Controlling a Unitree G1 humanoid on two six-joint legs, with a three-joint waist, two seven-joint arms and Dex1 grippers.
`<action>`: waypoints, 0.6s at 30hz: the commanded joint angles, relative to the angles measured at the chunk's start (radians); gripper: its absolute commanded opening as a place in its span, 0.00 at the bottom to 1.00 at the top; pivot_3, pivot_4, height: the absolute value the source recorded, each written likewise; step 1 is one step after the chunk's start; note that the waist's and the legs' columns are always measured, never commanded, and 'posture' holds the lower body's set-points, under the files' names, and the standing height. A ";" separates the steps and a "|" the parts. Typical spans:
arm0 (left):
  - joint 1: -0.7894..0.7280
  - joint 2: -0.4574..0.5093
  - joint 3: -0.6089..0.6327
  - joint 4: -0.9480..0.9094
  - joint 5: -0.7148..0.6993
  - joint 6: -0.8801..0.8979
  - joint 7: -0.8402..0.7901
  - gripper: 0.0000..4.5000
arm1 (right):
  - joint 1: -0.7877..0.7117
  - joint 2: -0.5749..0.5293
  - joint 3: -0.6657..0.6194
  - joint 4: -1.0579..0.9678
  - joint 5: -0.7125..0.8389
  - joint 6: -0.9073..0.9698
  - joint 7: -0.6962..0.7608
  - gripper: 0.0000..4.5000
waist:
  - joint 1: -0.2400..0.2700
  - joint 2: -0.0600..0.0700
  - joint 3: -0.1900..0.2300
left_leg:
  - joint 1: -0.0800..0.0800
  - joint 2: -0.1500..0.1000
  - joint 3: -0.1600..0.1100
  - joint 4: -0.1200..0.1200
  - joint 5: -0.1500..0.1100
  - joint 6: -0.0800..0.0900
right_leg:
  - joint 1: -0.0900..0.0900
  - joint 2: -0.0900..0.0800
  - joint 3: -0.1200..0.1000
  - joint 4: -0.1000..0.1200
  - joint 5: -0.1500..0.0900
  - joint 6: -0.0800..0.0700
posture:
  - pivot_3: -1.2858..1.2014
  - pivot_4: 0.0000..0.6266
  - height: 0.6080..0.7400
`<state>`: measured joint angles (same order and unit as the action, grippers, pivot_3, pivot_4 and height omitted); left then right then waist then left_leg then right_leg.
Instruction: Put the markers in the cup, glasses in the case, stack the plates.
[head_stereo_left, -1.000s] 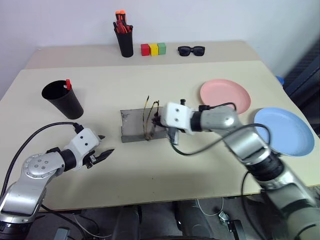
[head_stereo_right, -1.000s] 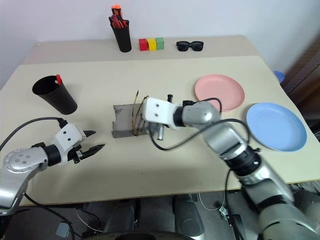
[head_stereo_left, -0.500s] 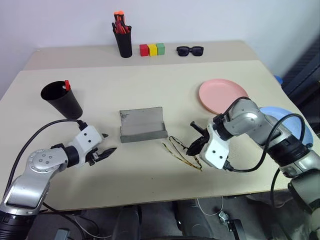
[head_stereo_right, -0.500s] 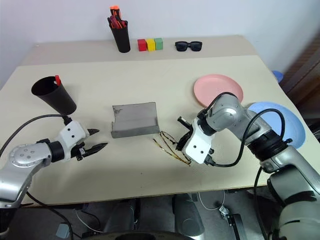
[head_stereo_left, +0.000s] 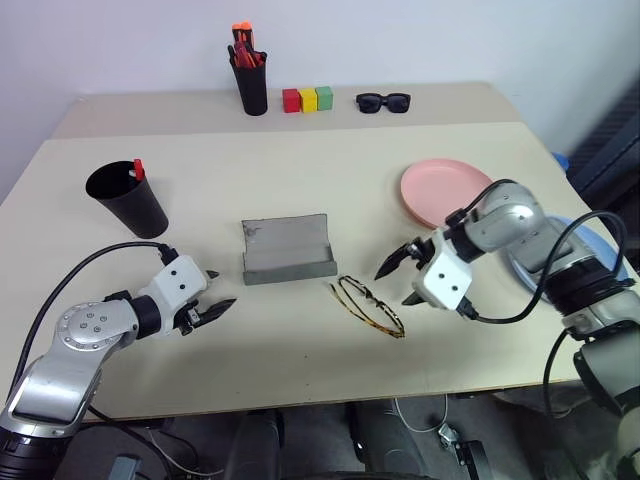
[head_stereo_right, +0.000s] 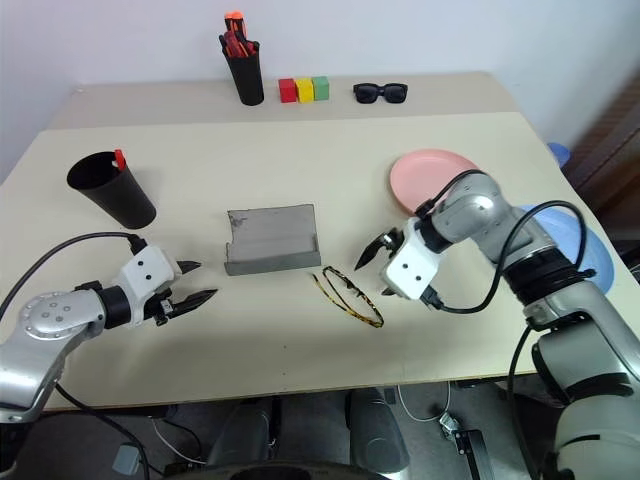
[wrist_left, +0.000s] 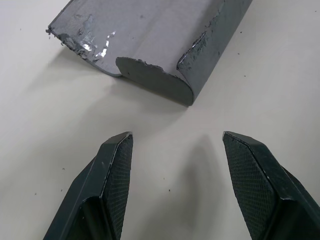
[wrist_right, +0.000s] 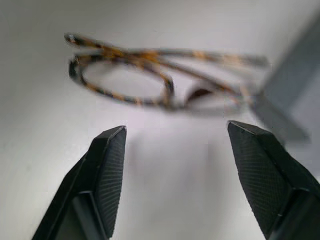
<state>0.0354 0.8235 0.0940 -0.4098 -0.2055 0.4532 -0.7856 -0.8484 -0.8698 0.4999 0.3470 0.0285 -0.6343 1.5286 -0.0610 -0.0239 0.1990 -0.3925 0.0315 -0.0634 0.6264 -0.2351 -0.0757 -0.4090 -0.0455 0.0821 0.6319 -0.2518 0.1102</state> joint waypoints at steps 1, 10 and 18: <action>-0.011 0.008 0.003 -0.021 0.001 -0.004 -0.006 0.65 | 0.047 -0.042 -0.090 -0.133 0.120 0.275 0.005 0.73 | 0.002 0.000 0.000 | 0.000 0.000 0.000 0.000 0.000 0.000 | 0.000 0.000 0.000 0.000 0.000 0.000 | 0.52 0.24 1.00; -0.018 0.010 -0.003 -0.014 0.001 -0.003 -0.018 0.65 | 0.274 -0.115 -0.293 -0.569 0.525 1.144 -0.120 0.73 | 0.017 0.000 0.000 | 0.000 0.000 0.000 0.001 0.000 0.000 | 0.000 0.000 0.000 0.000 0.000 0.000 | 0.52 0.24 1.00; -0.051 0.008 -0.024 0.013 0.006 -0.013 -0.026 0.65 | 0.423 -0.106 -0.318 -0.648 0.562 1.404 -0.252 0.73 | 0.018 0.000 0.000 | -0.001 0.000 0.000 0.003 0.000 0.000 | 0.000 0.000 0.000 -0.001 0.000 0.000 | 0.52 0.24 1.00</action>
<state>-0.0070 0.8239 0.0627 -0.3886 -0.2052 0.4526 -0.8061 -0.4325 -0.9773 0.2188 -0.2734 0.5700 0.7442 1.2936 -0.0429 -0.0242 0.1988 -0.3935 0.0312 -0.0630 0.6290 -0.2354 -0.0754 -0.4092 -0.0457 0.0824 0.6314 -0.2519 0.1100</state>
